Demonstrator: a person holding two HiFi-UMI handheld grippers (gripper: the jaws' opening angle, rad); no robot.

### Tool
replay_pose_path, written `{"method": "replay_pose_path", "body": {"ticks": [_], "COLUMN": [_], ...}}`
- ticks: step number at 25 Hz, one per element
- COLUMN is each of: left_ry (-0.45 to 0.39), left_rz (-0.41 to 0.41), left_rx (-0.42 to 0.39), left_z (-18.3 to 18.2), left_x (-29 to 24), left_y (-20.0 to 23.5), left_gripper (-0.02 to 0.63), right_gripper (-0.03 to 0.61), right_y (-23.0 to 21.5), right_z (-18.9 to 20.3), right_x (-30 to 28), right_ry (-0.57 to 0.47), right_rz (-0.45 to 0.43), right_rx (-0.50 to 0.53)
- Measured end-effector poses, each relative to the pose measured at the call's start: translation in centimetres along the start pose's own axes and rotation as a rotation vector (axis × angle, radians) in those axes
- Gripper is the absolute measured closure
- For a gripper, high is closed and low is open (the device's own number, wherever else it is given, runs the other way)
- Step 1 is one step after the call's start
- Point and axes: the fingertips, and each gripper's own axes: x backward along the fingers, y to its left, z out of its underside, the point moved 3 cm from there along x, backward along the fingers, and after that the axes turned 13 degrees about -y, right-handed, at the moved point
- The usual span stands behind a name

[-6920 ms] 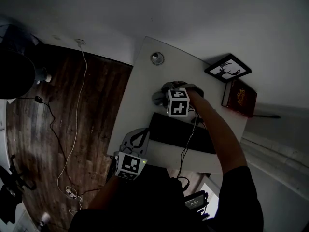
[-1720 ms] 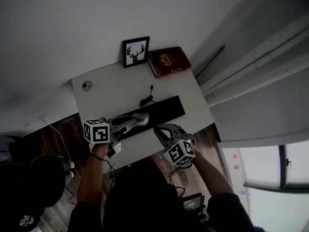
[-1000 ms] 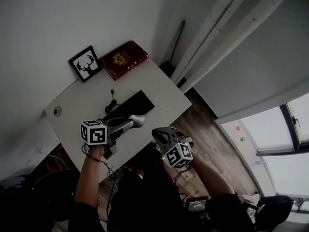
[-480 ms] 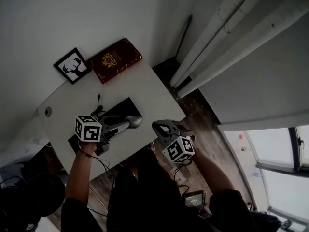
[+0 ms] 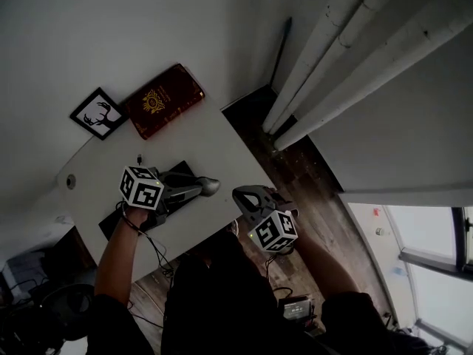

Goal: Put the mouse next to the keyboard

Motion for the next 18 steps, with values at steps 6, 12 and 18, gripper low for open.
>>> {"method": "replay_pose_path", "body": {"ticks": [6, 12, 18], "left_ry": [0.097, 0.187, 0.327], "left_rz": [0.046, 0.09, 0.113], "left_rx": [0.008, 0.036, 0.045], "left_z": [-1.0, -1.3, 0.3], "left_x": [-3.1, -5.8, -7.2], "left_y": [2.4, 4.2, 6.1], "left_gripper": [0.517, 0.517, 0.517], "right_gripper": [0.558, 0.558, 0.558], "right_y": [-1.3, -1.8, -1.1], "right_z": [2.0, 3.6, 5.2], "right_x": [0.5, 0.8, 1.2], "right_ry": [0.008, 0.014, 0.042], "right_rz": [0.025, 0.048, 0.057], "right_rx": [-0.051, -0.103, -0.114]}}
